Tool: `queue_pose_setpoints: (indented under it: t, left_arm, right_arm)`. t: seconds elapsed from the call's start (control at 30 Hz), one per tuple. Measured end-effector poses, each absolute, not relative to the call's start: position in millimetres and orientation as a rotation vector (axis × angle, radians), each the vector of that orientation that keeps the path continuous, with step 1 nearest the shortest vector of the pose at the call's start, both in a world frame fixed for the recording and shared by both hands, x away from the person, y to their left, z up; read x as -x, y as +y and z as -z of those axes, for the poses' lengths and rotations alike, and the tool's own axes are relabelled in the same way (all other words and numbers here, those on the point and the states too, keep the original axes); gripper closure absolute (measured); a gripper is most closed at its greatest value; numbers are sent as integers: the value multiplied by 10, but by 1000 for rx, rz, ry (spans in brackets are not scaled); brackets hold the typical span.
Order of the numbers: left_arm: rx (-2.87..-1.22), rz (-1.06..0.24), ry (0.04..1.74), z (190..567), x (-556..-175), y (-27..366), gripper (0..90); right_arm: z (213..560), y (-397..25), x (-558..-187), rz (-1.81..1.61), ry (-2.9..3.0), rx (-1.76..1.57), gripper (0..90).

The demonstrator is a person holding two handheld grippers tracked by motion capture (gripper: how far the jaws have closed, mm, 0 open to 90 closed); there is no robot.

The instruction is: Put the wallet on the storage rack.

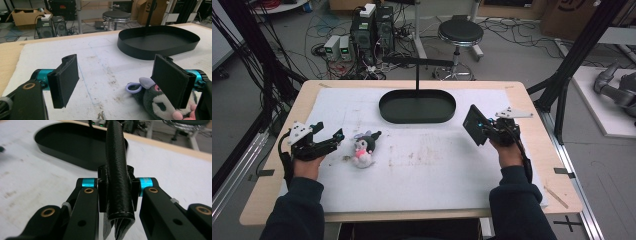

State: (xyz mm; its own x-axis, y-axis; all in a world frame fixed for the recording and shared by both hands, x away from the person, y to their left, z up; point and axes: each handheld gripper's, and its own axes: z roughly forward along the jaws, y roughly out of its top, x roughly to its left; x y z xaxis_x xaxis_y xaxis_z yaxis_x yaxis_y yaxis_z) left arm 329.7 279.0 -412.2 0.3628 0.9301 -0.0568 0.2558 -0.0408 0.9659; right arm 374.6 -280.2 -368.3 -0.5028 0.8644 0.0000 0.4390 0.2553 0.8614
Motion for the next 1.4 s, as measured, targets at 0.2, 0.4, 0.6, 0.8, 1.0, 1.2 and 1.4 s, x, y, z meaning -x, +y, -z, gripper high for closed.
queue_pose_setpoints:
  t: [0.2,0.4,0.6,0.8,1.0,1.2,1.4]
  left_arm:
    - [-1538,-776,1098,4126,-3305,2793,213]
    - [-1538,-775,1098,4128,-3309,2792,213]
    - [-1543,-773,1097,4134,-3316,2790,214]
    - [-1545,-771,1097,4138,-3322,2795,214]
    - [-1543,-768,1098,4145,-3332,2791,216]
    - [-1545,-767,1094,4144,-3330,2788,218]
    - [-1550,-766,1092,4143,-3326,2789,218]
  right_arm:
    - [3501,-2493,-3948,-1245,2065,-1111,775]
    - [3434,-2171,-4215,-1270,2089,-1074,775]
    - [3426,-1884,-4447,-1272,2123,-1046,775]
    - [3537,-1530,-4745,-1245,2152,-1057,775]
    - [3635,-1388,-4959,-1248,2109,-1113,774]
    - [3797,-1332,-5098,-1340,2089,-1236,773]
    - [3978,-1326,-5182,-1310,2071,-1350,768]
